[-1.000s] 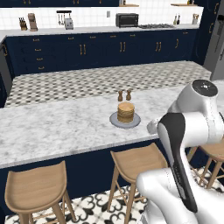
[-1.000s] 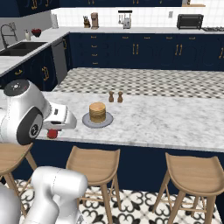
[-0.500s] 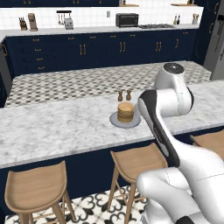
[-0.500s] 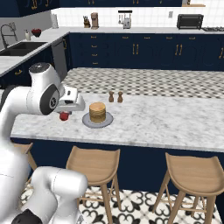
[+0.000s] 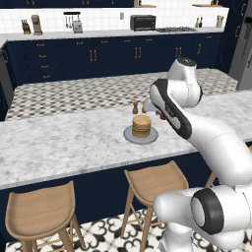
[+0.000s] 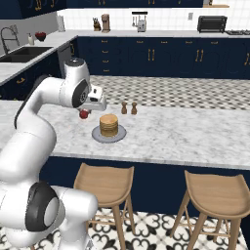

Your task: Take the strawberry from the fridge and place it on top of the pancake, located on the dining counter.

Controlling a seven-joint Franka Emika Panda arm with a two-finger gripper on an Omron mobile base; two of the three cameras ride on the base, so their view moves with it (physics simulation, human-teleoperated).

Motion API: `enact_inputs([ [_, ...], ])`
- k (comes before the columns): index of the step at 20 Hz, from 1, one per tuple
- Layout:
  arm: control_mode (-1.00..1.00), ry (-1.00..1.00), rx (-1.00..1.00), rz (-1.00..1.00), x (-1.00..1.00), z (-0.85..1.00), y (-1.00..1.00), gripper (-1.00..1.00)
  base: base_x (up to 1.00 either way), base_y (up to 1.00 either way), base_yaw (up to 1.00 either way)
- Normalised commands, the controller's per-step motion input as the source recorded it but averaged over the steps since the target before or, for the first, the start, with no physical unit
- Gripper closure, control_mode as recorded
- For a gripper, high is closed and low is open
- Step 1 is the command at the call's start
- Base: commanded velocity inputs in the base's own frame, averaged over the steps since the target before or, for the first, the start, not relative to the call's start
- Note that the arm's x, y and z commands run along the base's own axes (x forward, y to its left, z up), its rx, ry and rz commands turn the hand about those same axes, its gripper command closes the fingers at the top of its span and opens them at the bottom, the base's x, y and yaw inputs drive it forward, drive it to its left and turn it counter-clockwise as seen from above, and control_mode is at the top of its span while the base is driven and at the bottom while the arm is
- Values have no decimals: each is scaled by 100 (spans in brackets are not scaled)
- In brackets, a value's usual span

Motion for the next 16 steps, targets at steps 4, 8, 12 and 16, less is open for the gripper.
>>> enact_inputs([
  [4,-100,6,0,0,100,-18,0,100,0,0,0],
  [8,-100,5,0,0,100,-48,-7,100,0,0,0],
  [12,-100,3,0,0,100,-56,-3,100,0,0,0],
  [16,-100,1,-2,0,100,-58,0,100,0,0,0],
])
